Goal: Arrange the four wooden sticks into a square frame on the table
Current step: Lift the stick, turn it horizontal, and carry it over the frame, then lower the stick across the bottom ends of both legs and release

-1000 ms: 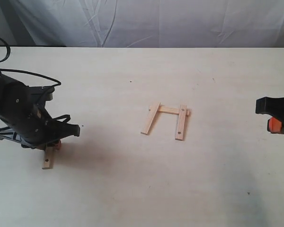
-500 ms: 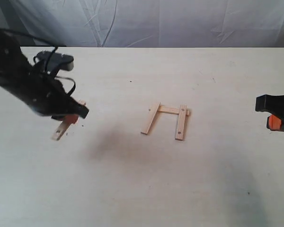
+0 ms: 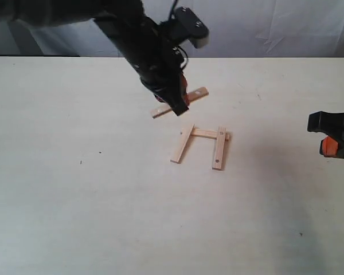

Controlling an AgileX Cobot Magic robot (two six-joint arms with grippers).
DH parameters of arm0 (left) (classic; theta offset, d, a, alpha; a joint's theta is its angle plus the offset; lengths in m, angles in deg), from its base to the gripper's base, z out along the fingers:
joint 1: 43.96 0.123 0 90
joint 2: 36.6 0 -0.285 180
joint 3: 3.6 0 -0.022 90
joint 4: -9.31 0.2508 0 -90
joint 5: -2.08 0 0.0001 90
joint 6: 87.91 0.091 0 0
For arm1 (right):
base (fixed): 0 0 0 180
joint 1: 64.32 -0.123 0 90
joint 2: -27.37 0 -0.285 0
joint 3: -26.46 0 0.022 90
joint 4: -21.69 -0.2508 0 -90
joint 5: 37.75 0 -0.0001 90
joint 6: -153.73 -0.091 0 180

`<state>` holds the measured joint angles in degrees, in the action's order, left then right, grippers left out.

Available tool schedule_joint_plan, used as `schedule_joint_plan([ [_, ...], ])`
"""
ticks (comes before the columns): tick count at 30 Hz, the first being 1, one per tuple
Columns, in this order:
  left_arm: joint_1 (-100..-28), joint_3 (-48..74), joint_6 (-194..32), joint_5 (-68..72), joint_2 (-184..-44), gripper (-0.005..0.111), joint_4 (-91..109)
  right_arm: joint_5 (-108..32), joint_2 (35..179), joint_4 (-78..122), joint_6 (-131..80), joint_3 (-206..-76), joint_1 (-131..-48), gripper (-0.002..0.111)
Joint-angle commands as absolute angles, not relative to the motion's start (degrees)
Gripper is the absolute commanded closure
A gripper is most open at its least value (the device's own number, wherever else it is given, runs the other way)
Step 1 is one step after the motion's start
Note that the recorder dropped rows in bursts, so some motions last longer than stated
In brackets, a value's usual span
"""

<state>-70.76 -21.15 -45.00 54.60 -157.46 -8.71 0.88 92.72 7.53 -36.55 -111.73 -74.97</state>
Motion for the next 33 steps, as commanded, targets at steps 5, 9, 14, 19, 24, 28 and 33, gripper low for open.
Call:
schedule_joint_plan([
  [5,-78.22,-29.33,-36.33,56.03,-169.77,0.107,-1.40,0.88,92.72,6.92,-36.47,-111.51,-74.66,0.108],
  [9,-78.47,-29.33,-27.21,56.60,-171.36,0.107,-2.39,0.88,92.72,6.92,-36.36,-111.51,-74.66,0.108],
  [14,-78.47,-29.33,-27.21,57.41,-172.95,0.107,-1.73,0.88,92.72,6.80,-36.36,-111.51,-74.66,0.108],
  [19,-78.47,-29.33,-21.39,57.51,-174.79,0.107,-5.81,0.88,92.72,6.80,-36.36,-111.51,-74.66,0.108],
  [24,-78.36,-29.33,-15.92,56.98,-175.21,0.107,-6.26,1.10,92.72,6.81,-35.94,-111.51,-74.66,0.108],
  [28,-78.12,-29.33,-15.94,56.67,-175.35,0.107,-5.31,1.32,92.72,6.81,-35.94,-111.51,-74.66,0.108],
  [33,-78.12,-29.33,-15.94,56.45,-175.35,0.101,-3.75,1.44,92.72,7.19,-35.94,-111.51,-74.66,0.108],
])
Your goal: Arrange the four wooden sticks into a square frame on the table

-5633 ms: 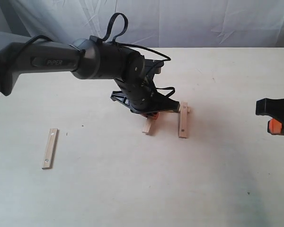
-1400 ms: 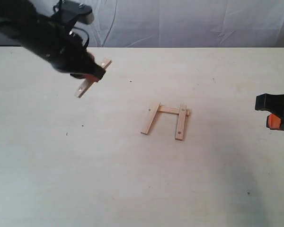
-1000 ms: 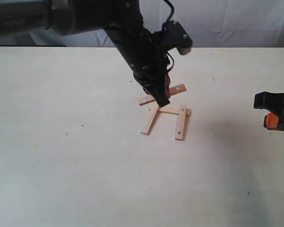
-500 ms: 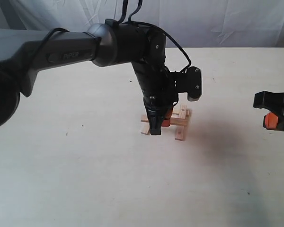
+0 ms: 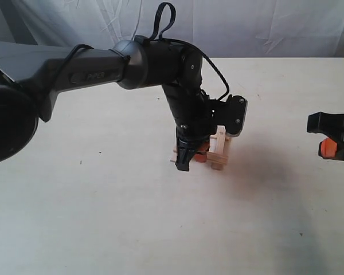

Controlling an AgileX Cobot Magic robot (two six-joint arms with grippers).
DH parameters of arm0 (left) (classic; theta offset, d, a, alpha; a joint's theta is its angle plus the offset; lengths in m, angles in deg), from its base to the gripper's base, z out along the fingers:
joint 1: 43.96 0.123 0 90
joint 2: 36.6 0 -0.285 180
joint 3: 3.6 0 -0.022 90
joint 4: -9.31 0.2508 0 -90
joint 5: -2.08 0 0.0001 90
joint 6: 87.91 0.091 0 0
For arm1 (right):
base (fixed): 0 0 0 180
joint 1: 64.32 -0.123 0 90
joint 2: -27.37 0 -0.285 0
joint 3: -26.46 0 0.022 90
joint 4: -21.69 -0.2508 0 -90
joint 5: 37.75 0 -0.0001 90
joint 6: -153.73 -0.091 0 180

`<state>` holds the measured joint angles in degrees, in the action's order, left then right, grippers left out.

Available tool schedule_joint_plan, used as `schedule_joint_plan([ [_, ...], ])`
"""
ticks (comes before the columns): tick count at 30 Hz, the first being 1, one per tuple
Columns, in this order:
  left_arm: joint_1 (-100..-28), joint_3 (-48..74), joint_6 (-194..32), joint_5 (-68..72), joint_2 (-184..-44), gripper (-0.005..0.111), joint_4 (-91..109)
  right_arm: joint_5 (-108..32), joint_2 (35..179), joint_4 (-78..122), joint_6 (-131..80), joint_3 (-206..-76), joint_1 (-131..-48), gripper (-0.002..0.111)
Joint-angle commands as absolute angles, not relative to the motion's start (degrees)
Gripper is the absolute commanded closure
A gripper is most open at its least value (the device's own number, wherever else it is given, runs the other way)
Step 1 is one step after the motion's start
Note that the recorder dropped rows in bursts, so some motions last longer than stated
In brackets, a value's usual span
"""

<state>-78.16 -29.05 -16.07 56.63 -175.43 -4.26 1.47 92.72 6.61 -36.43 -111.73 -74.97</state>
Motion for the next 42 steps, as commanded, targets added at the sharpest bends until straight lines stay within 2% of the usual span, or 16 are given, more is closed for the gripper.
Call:
schedule_joint_plan([
  [1,-78.12,-29.33,-15.94,56.45,-175.35,0.099,-3.75,1.44,92.72,7.19,-35.94,-111.51,-74.66,0.108],
  [10,-78.12,-29.33,-15.94,57.17,-175.21,0.079,-2.68,1.44,92.72,7.19,-35.94,-111.51,-74.66,0.108],
  [21,-78.23,-29.33,-26.40,61.16,-170.45,0.078,-3.93,1.33,92.72,7.83,-34.79,-111.51,-74.66,0.108],
  [23,-78.23,-29.33,-38.18,64.50,-169.18,0.083,-3.25,1.33,92.72,8.38,-34.79,-111.51,-74.66,0.108],
  [26,-78.01,-29.33,-50.63,72.05,-167.29,0.098,2.13,0.69,92.72,8.78,-34.74,-111.51,-74.66,0.108],
  [28,-77.52,-29.33,-54.34,72.05,-166.43,0.107,4.82,0.25,92.72,9.51,-34.74,-111.51,-74.66,0.108],
  [32,-74.88,-28.07,-70.48,72.05,-163.24,0.107,5.22,0.51,92.72,13.45,-34.14,-111.51,-74.66,0.108],
  [38,-70.03,-19.24,-72.92,71.96,-150.62,0.107,-0.76,3.81,88.55,18.83,-32.71,-111.51,-74.66,0.108],
  [42,-67.75,-4.93,-74.36,57.93,-136.61,0.107,-2.21,3.67,80.33,21.25,-31.81,-111.51,-74.66,0.108],
])
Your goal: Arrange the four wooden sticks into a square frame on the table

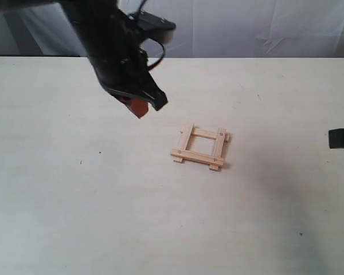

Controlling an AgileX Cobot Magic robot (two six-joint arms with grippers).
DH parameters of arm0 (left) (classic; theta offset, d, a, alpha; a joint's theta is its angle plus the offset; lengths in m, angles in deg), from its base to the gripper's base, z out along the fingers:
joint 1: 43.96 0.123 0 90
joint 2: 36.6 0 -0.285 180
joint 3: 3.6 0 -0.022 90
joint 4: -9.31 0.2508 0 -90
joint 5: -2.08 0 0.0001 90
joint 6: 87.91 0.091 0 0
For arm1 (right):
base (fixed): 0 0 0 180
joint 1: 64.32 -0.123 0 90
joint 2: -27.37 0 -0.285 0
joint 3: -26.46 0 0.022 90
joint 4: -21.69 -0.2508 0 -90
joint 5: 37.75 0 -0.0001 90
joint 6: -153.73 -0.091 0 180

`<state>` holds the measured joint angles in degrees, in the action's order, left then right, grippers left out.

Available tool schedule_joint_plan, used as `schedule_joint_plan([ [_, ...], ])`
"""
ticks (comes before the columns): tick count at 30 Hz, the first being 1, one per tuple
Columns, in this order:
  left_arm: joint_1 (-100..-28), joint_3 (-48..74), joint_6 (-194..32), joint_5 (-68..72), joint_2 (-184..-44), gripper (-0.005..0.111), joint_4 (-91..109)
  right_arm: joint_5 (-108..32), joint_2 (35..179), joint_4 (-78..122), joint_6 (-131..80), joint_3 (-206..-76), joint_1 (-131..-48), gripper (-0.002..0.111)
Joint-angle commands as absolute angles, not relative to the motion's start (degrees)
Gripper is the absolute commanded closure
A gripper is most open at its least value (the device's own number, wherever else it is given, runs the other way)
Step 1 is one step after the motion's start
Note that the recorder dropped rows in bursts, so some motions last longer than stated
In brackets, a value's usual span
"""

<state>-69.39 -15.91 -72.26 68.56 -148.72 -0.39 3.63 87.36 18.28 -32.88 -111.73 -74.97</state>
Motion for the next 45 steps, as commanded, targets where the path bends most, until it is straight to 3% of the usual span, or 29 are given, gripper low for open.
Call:
schedule_joint_plan([
  [1,-67.47,-1.76,-74.49,55.06,-132.86,0.107,-2.10,3.54,77.99,21.69,-31.81,-111.51,-74.66,0.108],
  [8,-67.48,21.96,-73.97,35.83,-111.20,0.107,-1.06,3.03,63.71,21.69,-27.12,-111.51,-74.66,0.108],
  [14,-67.48,32.50,-73.83,29.38,-99.09,0.107,2.38,-1.57,56.23,21.20,-26.96,-111.51,-74.66,0.108],
  [33,-67.48,33.59,-73.83,33.76,-91.69,0.107,3.83,-1.01,53.79,20.94,-26.96,-111.14,-74.66,0.108],
  [45,-67.48,33.59,-73.83,33.65,-91.71,0.107,3.83,-4.38,42.37,22.26,-27.09,-101.61,-64.93,0.108],
])
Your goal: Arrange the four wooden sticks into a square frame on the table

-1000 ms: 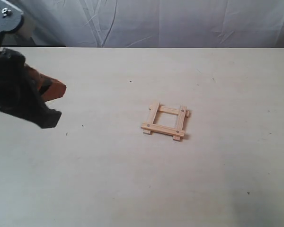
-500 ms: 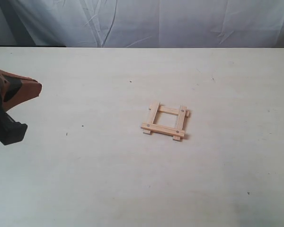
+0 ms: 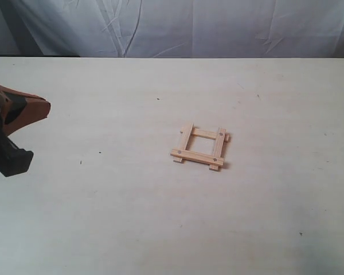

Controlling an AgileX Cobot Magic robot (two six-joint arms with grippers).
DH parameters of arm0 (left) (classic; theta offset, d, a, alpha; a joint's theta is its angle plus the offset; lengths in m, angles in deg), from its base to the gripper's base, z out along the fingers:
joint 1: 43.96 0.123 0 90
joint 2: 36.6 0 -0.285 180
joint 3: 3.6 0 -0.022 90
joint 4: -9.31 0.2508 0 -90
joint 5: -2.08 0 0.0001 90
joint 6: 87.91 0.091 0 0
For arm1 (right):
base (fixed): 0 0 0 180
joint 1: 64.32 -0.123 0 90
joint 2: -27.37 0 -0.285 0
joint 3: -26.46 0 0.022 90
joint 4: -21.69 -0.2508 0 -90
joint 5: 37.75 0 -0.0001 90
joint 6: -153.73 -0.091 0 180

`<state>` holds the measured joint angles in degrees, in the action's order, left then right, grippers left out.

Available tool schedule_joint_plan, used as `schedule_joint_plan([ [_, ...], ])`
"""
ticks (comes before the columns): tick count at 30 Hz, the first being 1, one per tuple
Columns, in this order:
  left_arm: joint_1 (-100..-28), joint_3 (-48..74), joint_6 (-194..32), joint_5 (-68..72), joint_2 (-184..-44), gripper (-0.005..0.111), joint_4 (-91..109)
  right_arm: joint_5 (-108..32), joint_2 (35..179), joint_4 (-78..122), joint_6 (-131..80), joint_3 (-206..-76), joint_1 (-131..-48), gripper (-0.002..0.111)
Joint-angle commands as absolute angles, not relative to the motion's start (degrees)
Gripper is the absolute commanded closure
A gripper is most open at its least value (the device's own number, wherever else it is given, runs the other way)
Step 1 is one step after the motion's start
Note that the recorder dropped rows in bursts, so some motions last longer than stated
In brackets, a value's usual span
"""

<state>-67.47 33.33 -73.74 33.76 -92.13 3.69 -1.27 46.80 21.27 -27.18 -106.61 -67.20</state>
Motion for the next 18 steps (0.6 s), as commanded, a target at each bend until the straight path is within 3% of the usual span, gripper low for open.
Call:
schedule_joint_plan([
  [1,-67.48,33.59,-73.83,33.65,-91.71,0.107,3.83,-5.97,40.78,22.26,-27.09,-99.21,-64.94,0.108],
  [8,-67.48,33.59,-73.83,33.65,-91.71,0.107,3.83,-10.81,35.16,22.26,-27.09,-86.28,-64.94,0.108],
  [11,-67.48,33.59,-73.83,33.55,-91.71,0.107,3.83,-19.47,35.16,22.04,-27.34,-81.70,-64.94,0.108],
  [18,-67.48,33.59,-73.83,33.28,-91.71,0.107,3.83,-19.99,35.16,21.25,-27.34,-76.32,-64.94,0.108],
])
